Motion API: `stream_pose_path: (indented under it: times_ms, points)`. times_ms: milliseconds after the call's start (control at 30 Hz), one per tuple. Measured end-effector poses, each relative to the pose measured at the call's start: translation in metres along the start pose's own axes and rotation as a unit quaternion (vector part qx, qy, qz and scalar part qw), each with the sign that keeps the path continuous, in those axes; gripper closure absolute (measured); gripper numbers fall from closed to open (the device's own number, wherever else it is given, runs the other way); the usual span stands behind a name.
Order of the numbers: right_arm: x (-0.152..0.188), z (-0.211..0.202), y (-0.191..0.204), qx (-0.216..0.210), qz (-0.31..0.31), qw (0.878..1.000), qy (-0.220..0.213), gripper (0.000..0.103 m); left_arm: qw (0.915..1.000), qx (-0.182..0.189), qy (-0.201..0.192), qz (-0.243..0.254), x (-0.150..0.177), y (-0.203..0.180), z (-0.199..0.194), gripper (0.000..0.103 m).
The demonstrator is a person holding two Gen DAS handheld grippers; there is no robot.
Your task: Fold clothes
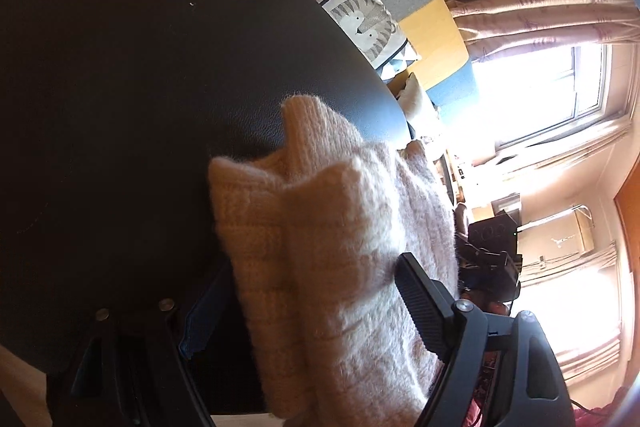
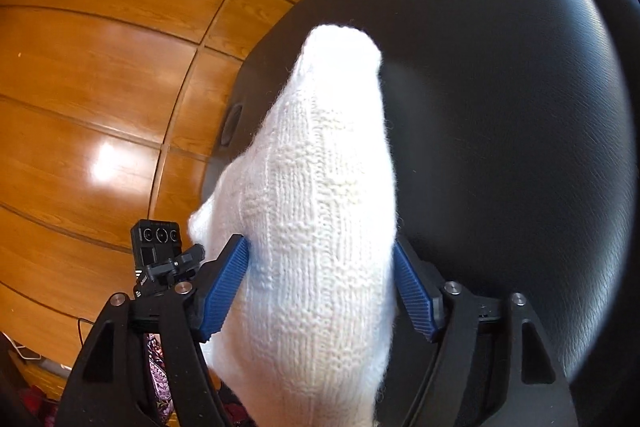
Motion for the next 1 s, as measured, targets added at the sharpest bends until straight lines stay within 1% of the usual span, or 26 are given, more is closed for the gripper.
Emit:
stream_pose_path:
  times_ms: [100,200,267,300,333,367,433,500,567,633,767,867,1000]
  points:
    - [-0.002,0.006,0.005,0.006,-0.006,1.000,0.013,0.025,0.9997,-0.011,0.002,0.023,0.003,-0.002,0.000,0.020]
    - [-0.003,0.009,0.007,0.014,-0.009,1.000,0.016,0.026,0.9988,-0.024,0.003,0.041,0.004,-0.005,0.002,0.021]
    - [-0.002,0.011,0.008,0.023,-0.013,0.999,0.018,0.033,0.9983,-0.033,0.002,0.047,0.004,-0.006,0.002,0.023]
    - [-0.002,0.012,0.009,0.026,-0.013,0.999,0.019,0.037,0.9981,-0.038,0.000,0.050,0.006,-0.006,0.003,0.027]
    - [-0.002,0.012,0.009,0.026,-0.008,0.999,0.018,0.041,0.9977,-0.042,-0.002,0.052,0.008,-0.006,0.003,0.034]
    - [0.000,0.011,0.008,0.025,-0.002,1.000,0.015,0.043,0.9976,-0.045,-0.004,0.053,0.009,-0.005,0.003,0.037]
    - [0.002,0.009,0.013,0.030,0.004,1.000,0.004,0.052,0.9986,-0.032,-0.012,0.040,0.010,-0.002,0.002,0.053]
    - [0.001,0.002,0.019,0.041,-0.002,0.999,-0.010,0.055,0.9993,-0.021,-0.024,0.021,0.010,0.000,-0.001,0.058]
    - [0.000,-0.006,0.028,0.048,-0.012,0.999,-0.018,0.056,0.9989,-0.024,-0.030,0.025,0.011,-0.004,-0.004,0.063]
    - [-0.004,-0.012,0.039,0.047,-0.019,0.998,-0.025,0.057,0.9982,-0.031,-0.032,0.041,0.012,-0.012,-0.010,0.067]
    - [-0.020,-0.015,0.070,0.045,-0.049,0.997,-0.037,0.057,0.9967,-0.016,-0.054,0.058,0.010,-0.028,-0.028,0.071]
    - [-0.036,-0.003,0.099,0.043,-0.072,0.996,-0.033,0.057,0.9938,-0.017,-0.085,0.070,0.005,-0.038,-0.055,0.072]
    - [-0.062,0.029,0.148,0.038,-0.108,0.993,-0.022,0.057,0.9873,-0.030,-0.133,0.081,-0.004,-0.043,-0.089,0.072]
Point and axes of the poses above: each gripper's, at about its wrist camera, not at the fingertips, and z roughly the way its jaws point, y to its left, x to its underside, the point moved 5 cm from there along z, roughly the way its jaws point, and after that the axes turned 15 degrees about x, right-handed, at the moved point
